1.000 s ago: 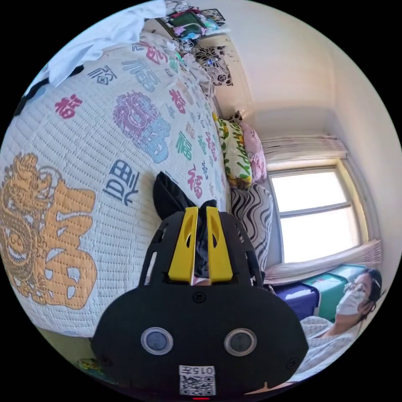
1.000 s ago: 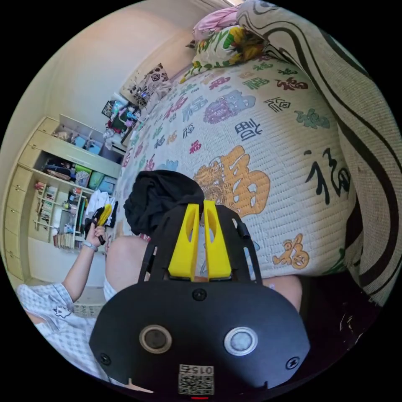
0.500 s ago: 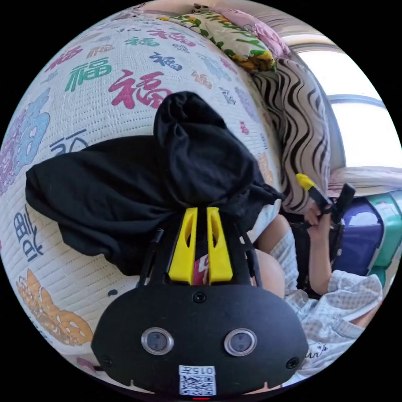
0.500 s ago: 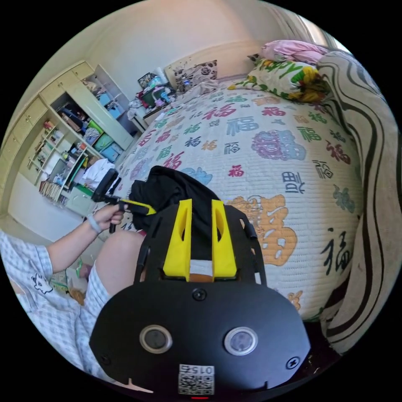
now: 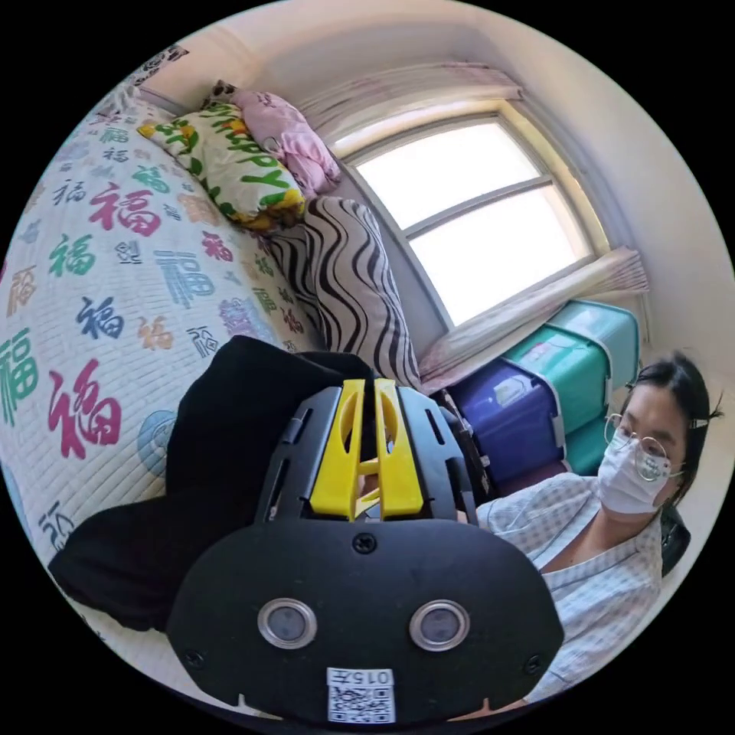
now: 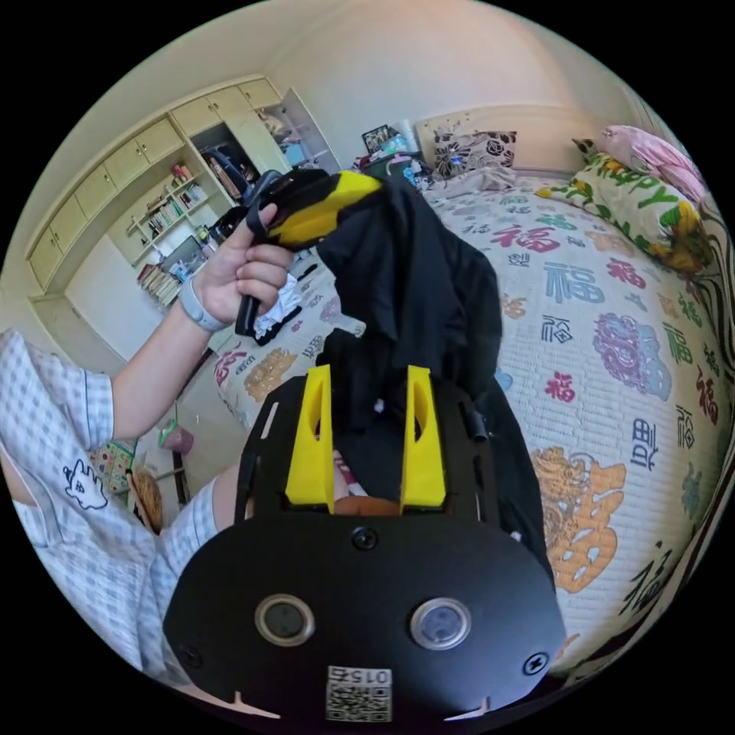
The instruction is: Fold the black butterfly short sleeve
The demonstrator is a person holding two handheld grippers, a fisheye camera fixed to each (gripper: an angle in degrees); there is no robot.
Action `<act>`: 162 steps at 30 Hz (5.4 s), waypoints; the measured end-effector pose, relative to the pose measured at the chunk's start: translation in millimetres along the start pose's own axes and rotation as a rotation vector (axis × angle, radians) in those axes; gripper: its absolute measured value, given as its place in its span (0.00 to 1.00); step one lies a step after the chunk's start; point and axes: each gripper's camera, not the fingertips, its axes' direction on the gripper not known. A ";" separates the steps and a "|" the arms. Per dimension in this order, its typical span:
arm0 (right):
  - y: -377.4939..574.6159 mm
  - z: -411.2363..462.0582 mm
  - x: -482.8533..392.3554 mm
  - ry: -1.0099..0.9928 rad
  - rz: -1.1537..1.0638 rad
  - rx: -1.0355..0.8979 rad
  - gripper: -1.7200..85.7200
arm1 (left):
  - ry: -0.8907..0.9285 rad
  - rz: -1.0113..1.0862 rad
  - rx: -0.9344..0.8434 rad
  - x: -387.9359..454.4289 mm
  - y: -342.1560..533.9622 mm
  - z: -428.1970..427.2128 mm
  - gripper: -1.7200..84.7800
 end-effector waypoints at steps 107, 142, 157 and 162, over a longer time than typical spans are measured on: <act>20.2 -137.9 -239.8 0.834 0.051 0.566 0.03 | -1.409 0.533 0.553 190.0 80.3 276.6 0.03; 39.7 -143.6 -27.4 0.120 0.445 -0.638 0.02 | -0.802 -0.359 -0.721 -88.3 3.3 170.2 0.02; -143.2 -195.3 -10.4 0.281 0.286 -0.380 0.16 | -0.949 -0.143 -0.447 -54.0 -123.6 145.1 0.16; -249.3 -120.5 28.6 0.150 0.267 -0.356 0.20 | -0.923 -0.079 -0.431 -103.9 -207.6 212.5 0.17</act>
